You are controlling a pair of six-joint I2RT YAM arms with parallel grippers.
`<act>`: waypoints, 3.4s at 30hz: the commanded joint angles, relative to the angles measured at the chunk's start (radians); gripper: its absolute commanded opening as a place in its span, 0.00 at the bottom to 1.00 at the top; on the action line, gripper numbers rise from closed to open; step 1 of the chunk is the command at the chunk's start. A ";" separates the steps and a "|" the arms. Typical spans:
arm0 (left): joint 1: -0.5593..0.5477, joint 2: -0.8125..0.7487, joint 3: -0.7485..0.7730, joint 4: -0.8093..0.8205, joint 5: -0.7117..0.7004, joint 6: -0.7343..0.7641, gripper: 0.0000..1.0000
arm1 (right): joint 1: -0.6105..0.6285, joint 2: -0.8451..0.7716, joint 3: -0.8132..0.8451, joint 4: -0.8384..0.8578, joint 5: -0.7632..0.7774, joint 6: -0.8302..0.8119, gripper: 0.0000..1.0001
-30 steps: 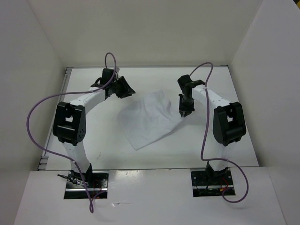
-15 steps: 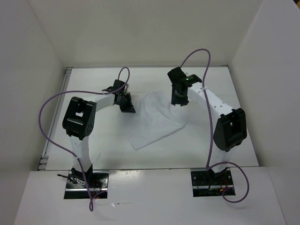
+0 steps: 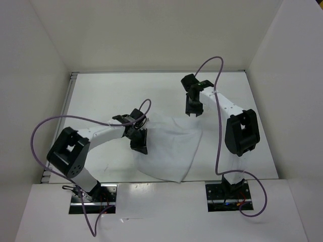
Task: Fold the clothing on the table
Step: Flatten the skirt out
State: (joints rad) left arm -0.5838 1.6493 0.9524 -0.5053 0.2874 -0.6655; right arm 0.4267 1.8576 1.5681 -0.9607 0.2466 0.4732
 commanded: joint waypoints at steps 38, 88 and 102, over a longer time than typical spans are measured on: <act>0.297 0.400 0.536 0.241 0.252 0.653 0.45 | -0.163 -0.106 -0.197 0.050 -0.006 -0.005 0.44; 0.288 0.501 0.537 0.303 0.392 0.564 0.40 | -0.163 -0.051 -0.131 -0.009 0.040 0.013 0.44; 0.288 0.541 0.546 0.312 0.403 0.543 0.32 | -0.172 0.005 -0.131 0.074 0.006 -0.015 0.45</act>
State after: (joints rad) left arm -0.2916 2.1620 1.4723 -0.2016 0.6670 -0.1371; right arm 0.2699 1.8462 1.4014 -0.9379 0.2497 0.4706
